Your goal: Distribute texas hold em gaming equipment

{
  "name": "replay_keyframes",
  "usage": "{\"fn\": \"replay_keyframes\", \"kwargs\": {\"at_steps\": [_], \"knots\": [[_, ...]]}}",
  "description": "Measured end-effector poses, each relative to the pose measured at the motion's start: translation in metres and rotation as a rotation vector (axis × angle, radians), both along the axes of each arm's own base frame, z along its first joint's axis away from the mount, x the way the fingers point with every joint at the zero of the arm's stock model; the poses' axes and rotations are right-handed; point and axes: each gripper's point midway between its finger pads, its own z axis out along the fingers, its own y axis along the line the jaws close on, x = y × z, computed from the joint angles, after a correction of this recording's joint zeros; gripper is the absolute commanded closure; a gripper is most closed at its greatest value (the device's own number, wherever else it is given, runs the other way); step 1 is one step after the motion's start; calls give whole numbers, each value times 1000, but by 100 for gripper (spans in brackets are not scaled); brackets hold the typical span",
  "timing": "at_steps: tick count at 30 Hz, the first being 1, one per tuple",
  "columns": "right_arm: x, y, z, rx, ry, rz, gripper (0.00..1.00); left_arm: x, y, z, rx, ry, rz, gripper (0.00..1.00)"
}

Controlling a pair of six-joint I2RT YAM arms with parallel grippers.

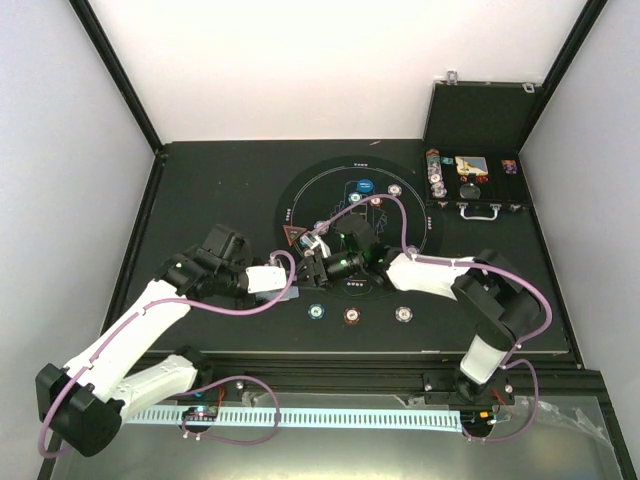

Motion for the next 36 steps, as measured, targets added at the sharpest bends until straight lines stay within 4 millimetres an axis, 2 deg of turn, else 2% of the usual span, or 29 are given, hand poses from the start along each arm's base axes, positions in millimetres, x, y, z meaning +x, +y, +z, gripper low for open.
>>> {"fn": "replay_keyframes", "kwargs": {"at_steps": [7, 18, 24, 36], "knots": [[-2, -5, 2, -22, -2, -11, 49, 0, 0, 0, -2, 3, 5, 90], [-5, -12, 16, -36, -36, -22, 70, 1, 1, -5, 9, 7, 10, 90], [-5, -12, 24, -8, -30, -32, 73, 2, 1, -7, 14, 15, 10, 90], [-13, -9, 26, 38, 4, -21, 76, 4, 1, -8, 20, 7, 15, 91]]}}
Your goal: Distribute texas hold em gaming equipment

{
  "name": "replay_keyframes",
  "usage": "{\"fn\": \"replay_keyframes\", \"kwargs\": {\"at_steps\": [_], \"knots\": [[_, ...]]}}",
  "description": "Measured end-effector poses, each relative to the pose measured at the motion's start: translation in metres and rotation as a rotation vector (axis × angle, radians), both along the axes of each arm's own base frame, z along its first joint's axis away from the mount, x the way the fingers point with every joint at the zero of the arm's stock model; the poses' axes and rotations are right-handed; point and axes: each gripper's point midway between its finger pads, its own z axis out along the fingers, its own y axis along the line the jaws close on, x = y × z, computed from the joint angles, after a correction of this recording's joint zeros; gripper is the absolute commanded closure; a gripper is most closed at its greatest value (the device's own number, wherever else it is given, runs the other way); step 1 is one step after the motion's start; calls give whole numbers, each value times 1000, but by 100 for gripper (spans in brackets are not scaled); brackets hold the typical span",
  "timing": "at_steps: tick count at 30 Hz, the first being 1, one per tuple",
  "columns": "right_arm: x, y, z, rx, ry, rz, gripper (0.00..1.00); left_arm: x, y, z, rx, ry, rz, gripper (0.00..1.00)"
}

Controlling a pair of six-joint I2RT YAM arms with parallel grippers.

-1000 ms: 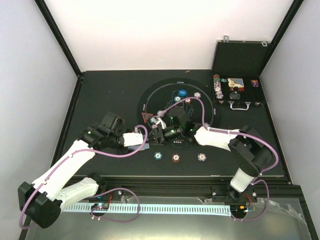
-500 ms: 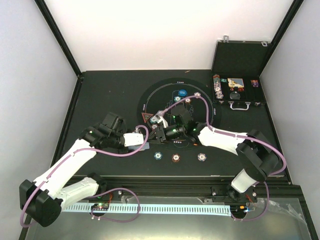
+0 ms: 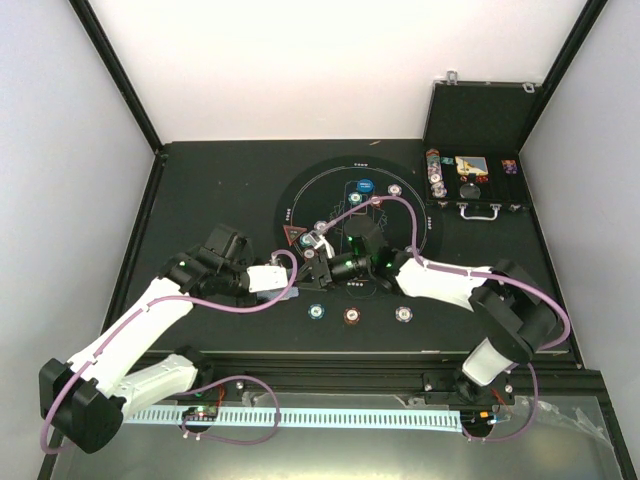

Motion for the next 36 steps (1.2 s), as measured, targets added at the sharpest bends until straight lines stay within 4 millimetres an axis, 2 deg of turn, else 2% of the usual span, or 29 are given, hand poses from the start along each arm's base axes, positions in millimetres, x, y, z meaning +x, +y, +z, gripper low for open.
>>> {"fn": "replay_keyframes", "kwargs": {"at_steps": [6, 9, 16, 20, 24, 26, 30, 33, 36], "knots": [[-3, 6, -1, 20, 18, 14, 85, 1, 1, 0, 5, -3, 3, 91], [-4, 7, -1, 26, 25, 18, 98, 1, 1, 0, 9, -5, 6, 91], [-1, 6, -3, 19, 28, 17, 99, 2, 3, -3, 17, -8, 11, 93], [10, -3, -3, 6, 24, 11, 99, 10, -1, 2, -4, -44, 13, 93], [34, -25, -3, -17, 15, -26, 99, 17, 4, 3, 1, -58, 44, 93], [58, -42, -2, -31, 0, -81, 99, 15, 9, -1, 12, -44, 56, 93], [95, -68, 4, -47, -36, -154, 99, 11, 14, -8, 31, -15, 65, 93], [118, -70, 7, -56, -52, -162, 99, 8, 16, -10, 39, 0, 69, 93], [145, -58, 2, -69, -63, -155, 99, 6, 18, -11, 44, 9, 69, 93]]}}
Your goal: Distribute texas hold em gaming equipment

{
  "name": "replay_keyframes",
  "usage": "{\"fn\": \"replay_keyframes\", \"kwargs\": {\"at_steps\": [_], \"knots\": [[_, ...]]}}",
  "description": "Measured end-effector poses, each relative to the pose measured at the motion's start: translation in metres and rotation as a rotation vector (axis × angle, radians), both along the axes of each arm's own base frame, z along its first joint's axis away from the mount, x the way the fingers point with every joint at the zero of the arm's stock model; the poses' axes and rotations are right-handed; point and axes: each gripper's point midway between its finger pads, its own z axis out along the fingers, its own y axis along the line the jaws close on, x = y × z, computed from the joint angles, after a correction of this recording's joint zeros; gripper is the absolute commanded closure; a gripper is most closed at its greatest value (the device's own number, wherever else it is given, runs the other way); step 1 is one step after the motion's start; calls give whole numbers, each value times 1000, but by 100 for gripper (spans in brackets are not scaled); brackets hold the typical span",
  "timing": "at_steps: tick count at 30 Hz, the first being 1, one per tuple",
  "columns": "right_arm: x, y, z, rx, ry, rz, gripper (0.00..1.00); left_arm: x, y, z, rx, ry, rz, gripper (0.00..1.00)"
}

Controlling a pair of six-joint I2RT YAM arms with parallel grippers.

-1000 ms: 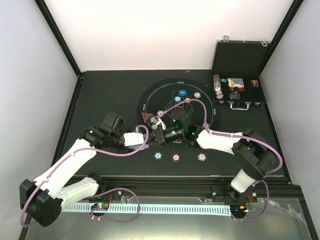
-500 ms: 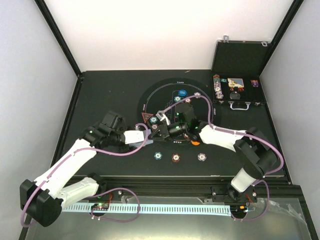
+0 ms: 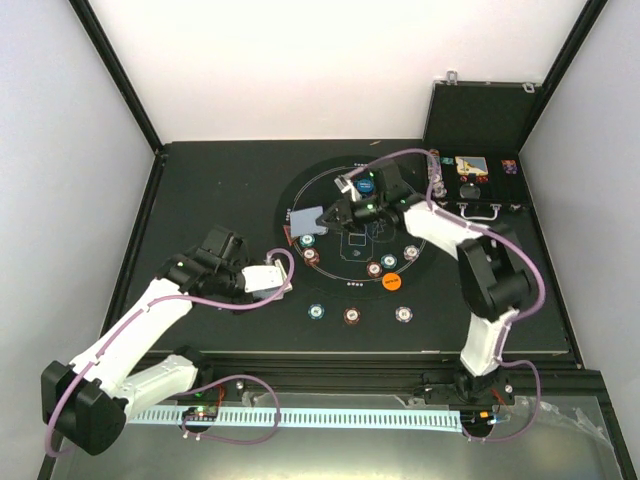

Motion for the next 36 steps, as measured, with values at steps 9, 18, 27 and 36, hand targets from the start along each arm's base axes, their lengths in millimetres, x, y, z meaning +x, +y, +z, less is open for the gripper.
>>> {"fn": "replay_keyframes", "kwargs": {"at_steps": [9, 18, 27, 36], "knots": [[91, 42, -56, -70, 57, -34, 99, -10, 7, 4, 4, 9, 16, 93], [129, 75, -103, -131, 118, -72, 90, -16, 9, 2, 0, 45, 44, 93], [135, 84, -103, -221, 80, -101, 66, -20, 9, 2, -8, 71, 47, 93], [111, 53, -60, -294, 9, -150, 37, -20, 9, 1, -5, 76, 47, 93]]}}
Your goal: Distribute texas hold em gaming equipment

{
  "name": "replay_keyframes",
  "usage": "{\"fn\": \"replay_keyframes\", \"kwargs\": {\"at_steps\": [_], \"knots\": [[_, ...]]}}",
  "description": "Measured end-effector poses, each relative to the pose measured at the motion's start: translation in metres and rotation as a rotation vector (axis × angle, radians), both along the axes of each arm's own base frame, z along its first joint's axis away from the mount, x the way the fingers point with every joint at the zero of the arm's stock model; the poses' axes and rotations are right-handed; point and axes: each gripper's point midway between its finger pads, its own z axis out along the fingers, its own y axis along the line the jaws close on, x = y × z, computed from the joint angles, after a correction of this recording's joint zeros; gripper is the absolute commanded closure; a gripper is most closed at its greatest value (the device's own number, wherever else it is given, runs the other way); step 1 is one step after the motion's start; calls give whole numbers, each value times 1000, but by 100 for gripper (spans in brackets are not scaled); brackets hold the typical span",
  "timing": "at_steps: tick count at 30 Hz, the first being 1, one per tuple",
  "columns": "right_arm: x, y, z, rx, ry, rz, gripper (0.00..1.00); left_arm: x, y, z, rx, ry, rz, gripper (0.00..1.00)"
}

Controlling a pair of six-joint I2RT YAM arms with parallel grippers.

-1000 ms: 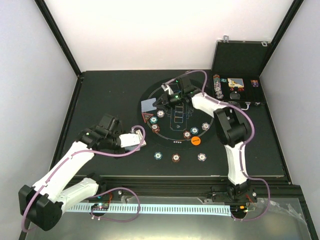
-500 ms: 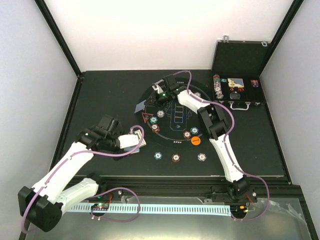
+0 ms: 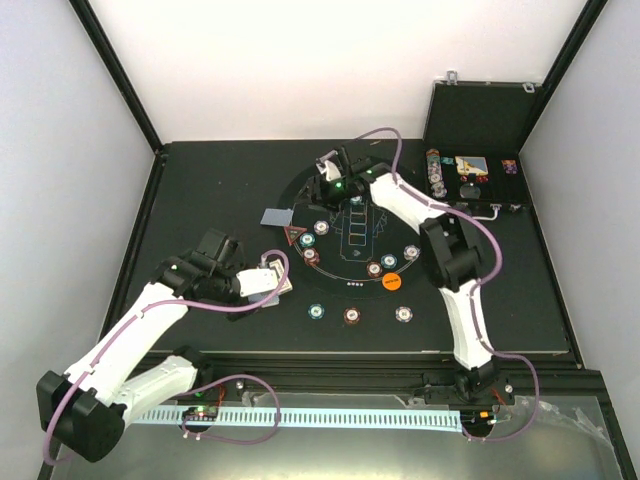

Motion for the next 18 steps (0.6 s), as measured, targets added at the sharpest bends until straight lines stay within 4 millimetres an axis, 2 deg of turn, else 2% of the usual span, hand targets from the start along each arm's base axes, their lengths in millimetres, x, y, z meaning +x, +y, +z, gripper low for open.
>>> {"fn": "replay_keyframes", "kwargs": {"at_steps": [5, 8, 11, 15, 18], "knots": [[-37, -12, 51, 66, -78, 3, 22, 1, -1, 4, -7, -7, -2, 93], [-73, -9, 68, 122, -101, 40, 18, 1, -3, 6, -17, -9, -6, 93], [-114, -1, 63, 170, -70, 93, 18, 1, -4, 7, -23, -7, -9, 93], [-165, 8, 40, 206, 11, 162, 17, 3, -6, 10, -30, -10, -11, 93], [-191, 14, 27, 219, 59, 195, 18, 3, -7, 12, -35, -12, -13, 93]]}}
